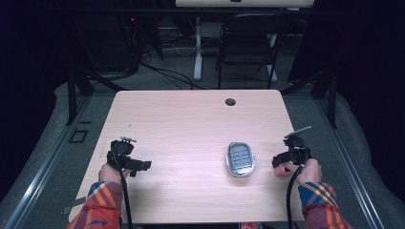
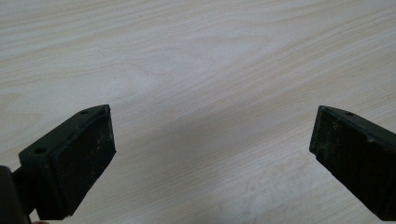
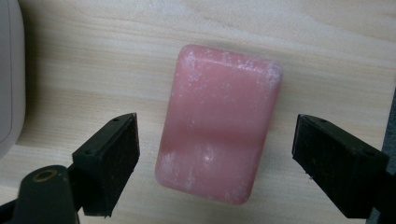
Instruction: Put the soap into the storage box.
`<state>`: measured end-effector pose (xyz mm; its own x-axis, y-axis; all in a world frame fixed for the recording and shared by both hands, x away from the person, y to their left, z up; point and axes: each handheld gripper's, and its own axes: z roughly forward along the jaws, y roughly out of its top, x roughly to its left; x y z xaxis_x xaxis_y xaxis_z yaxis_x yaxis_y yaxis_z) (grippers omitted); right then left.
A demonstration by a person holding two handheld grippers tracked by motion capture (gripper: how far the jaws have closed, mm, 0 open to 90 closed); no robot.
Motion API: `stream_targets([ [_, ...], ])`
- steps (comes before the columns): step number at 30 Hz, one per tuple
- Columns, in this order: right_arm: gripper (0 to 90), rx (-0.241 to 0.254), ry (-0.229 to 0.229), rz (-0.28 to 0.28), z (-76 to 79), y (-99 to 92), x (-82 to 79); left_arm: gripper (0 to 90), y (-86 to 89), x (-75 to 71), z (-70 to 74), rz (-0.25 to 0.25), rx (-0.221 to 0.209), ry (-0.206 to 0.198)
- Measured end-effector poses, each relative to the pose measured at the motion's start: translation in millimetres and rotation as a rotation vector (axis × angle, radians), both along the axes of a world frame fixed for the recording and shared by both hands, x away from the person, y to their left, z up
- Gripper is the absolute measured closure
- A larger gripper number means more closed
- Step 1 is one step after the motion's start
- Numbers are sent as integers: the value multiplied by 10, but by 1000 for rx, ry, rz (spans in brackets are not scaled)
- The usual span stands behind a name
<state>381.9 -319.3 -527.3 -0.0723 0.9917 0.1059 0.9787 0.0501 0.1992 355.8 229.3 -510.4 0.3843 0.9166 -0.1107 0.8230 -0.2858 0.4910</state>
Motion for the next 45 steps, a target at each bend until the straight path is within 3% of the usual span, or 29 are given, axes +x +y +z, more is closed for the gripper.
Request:
stream_targets([
  [1, 156, 5, -12, -18, -14, 18, 4, 0, 0, -1, 0, 0, -1, -1],
  [2, 161, -11, 12, 8, -6, 3, 16, 0, -1, -1, 0, 0, 0, 0],
  [10, 222, -22, 25, -3, -54, 45, 71, 0, -7, -5, 0, -4, 2, 3],
  [12, 243, -45, 47, 13, -48, 49, 88, 0, -7, -6, 1, -7, 4, 3],
  [13, 248, -41, 29, -5, -63, 63, 90, 0, -4, -6, 1, -7, 3, 2],
  [16, 264, -60, 48, 9, -60, 61, 109, 0, -2, -1, 2, -9, 5, 2],
  [17, 272, -49, 23, -15, -79, 83, 106, 0, -6, 1, 3, -9, 6, 3],
  [19, 294, -70, 50, 12, -67, 77, 118, 0, -15, 8, 1, -16, 8, 4],
  [26, 334, -55, 46, 12, -76, 79, 114, 0, -30, 14, 2, -21, 10, 5],
  [29, 342, -76, 57, 20, -77, 87, 116, 0, -30, 15, -2, -25, 10, 7],
  [36, 362, -73, 67, 19, -91, 87, 130, 0, -29, 10, -5, -24, 10, 11],
  [37, 362, -69, 53, 4, -103, 100, 128, 0, -28, 9, -5, -24, 9, 11],
  [45, 367, -77, 62, 22, -103, 105, 143, 0, -15, 4, -13, -27, -3, 18],
])
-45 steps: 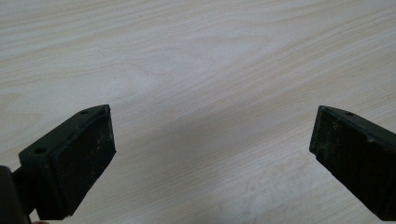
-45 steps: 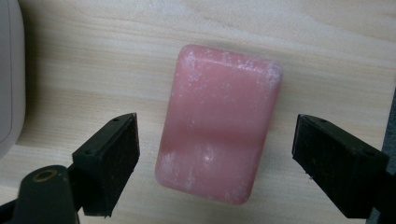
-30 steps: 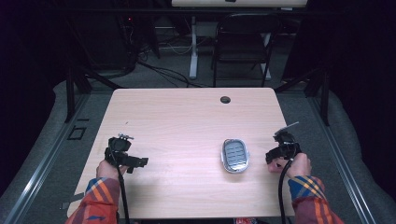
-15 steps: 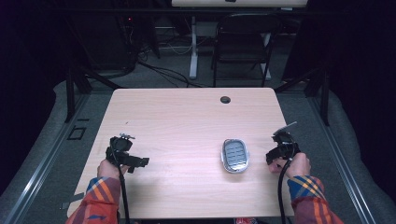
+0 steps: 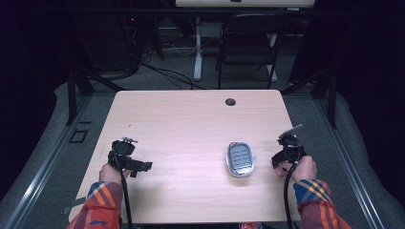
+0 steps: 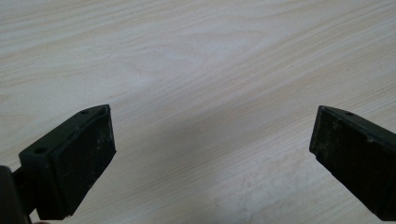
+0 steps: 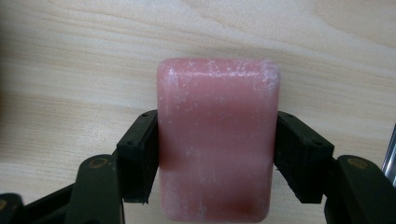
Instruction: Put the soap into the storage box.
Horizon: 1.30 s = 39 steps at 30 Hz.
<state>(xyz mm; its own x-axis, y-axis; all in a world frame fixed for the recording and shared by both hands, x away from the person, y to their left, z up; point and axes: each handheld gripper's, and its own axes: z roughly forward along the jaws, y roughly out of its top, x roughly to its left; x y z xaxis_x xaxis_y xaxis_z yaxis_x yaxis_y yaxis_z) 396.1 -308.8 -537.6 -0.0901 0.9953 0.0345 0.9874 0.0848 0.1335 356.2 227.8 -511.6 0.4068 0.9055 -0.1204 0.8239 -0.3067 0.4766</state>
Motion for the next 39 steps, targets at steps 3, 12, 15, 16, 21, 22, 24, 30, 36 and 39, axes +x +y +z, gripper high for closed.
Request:
stream_targets([
  [3, 369, 0, -5, 2, 1, -2, 2, 0, -6, -3, 3, -6, -2, -5],
  [12, 370, 4, -17, 12, 47, -20, -6, 0, -14, -4, -2, -20, -5, -5],
  [15, 370, -9, -24, 20, 84, -12, -10, 0, -11, -8, -2, -22, -3, -7],
  [16, 371, 0, -26, 20, 92, -7, -11, 0, -9, -11, 0, -22, -3, -4],
  [21, 371, -14, -8, 52, 126, 3, -10, 0, -7, -29, 6, -26, 4, -14],
  [22, 372, -11, -24, 43, 119, 25, -14, 0, -5, -33, 8, -30, 8, -18],
  [24, 372, -18, -13, 61, 141, 35, -8, 0, -2, -41, 16, -26, 6, -20],
  [30, 373, -18, -9, 66, 169, 54, -7, 0, 9, -49, 17, -19, 2, -27],
  [36, 373, 8, -39, 73, 236, 73, -23, 0, 4, -46, 15, -27, 3, -26],
  [39, 373, 13, -44, 78, 258, 78, -23, 0, 8, -46, 15, -28, 4, -26],
])
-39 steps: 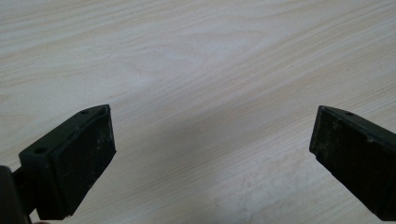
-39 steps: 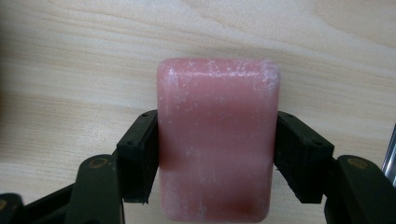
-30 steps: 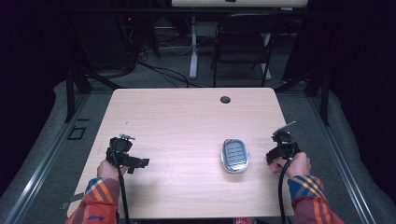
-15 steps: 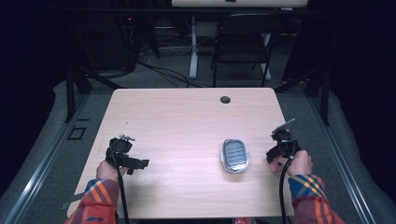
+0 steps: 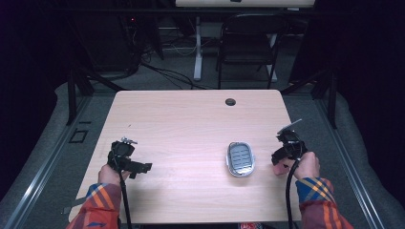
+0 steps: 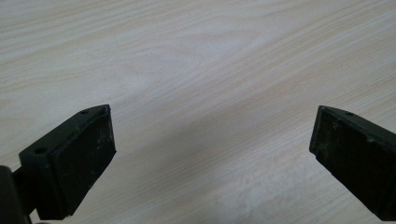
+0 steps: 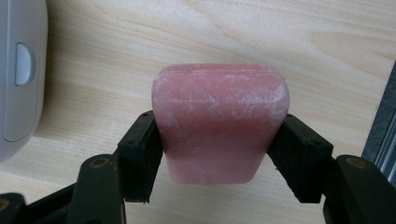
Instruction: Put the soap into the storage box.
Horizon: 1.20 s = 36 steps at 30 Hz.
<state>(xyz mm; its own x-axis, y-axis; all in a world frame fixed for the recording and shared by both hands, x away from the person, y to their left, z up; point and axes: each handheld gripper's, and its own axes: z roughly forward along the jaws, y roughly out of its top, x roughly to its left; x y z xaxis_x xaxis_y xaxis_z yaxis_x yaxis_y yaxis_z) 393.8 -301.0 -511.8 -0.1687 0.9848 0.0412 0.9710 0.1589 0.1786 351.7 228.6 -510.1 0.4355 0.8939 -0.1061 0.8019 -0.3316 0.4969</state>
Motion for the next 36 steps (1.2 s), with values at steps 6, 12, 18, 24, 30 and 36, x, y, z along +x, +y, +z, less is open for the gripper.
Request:
stream_targets([
  [6, 374, -7, -4, 5, 60, -14, -11, 0, -2, -1, 1, -1, -1, 0],
  [12, 374, -9, -4, 13, 62, -21, -15, 0, -4, 0, -1, -2, -1, 2],
  [18, 374, -13, -20, 18, 138, -10, -33, 0, -1, -1, 1, -4, 0, 1],
  [24, 374, -14, -25, 33, 206, 6, -46, 0, 2, -7, 1, 4, -4, 3],
  [30, 373, -21, -35, 36, 251, 33, -72, 0, 9, -2, -1, 5, -2, 1],
  [36, 373, -11, -44, 46, 308, 63, -87, 0, 3, 2, -3, 3, -8, 4],
])
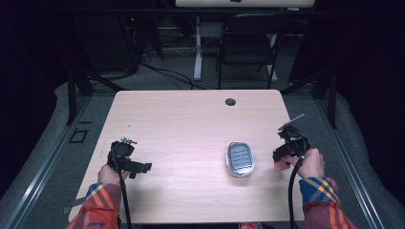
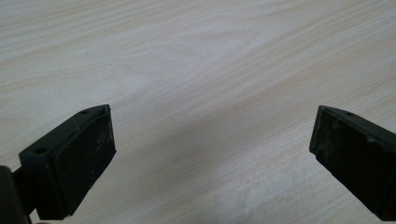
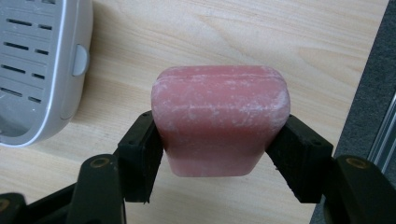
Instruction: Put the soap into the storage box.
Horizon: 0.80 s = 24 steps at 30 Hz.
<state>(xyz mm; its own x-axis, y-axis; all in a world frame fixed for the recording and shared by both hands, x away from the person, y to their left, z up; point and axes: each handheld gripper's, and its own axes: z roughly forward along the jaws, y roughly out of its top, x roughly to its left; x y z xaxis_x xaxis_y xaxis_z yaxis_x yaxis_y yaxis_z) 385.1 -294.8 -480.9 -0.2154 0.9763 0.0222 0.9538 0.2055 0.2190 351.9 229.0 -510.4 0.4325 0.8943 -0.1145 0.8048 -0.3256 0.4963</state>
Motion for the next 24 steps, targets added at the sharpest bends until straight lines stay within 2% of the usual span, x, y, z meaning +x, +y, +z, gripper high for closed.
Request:
stream_targets([
  [1, 374, -5, 14, 9, 21, 4, 5, 0, -1, 1, -1, -1, 0, -1],
  [4, 373, -11, 9, 21, 36, 22, 4, 0, -2, 2, -1, -2, -1, -1],
  [5, 374, -13, 20, 27, 50, 29, 6, 0, -2, 3, -1, -2, -1, 1],
  [13, 373, -18, 9, 38, 176, 95, 6, 0, -4, 7, -2, -7, 1, 3],
  [16, 374, -19, -8, 36, 212, 126, 1, 0, -4, 8, -2, -7, 1, 3],
  [17, 374, -24, 7, 56, 237, 126, 11, 0, -6, 7, -3, -6, -1, 4],
  [22, 374, -25, 7, 62, 294, 176, 17, 0, -6, 11, -3, -9, 3, 4],
  [23, 374, -15, -13, 51, 283, 195, 13, 0, -7, 13, -4, -11, 3, 3],
  [24, 374, -25, 0, 66, 300, 199, 22, 0, -8, 13, -4, -11, 3, 3],
])
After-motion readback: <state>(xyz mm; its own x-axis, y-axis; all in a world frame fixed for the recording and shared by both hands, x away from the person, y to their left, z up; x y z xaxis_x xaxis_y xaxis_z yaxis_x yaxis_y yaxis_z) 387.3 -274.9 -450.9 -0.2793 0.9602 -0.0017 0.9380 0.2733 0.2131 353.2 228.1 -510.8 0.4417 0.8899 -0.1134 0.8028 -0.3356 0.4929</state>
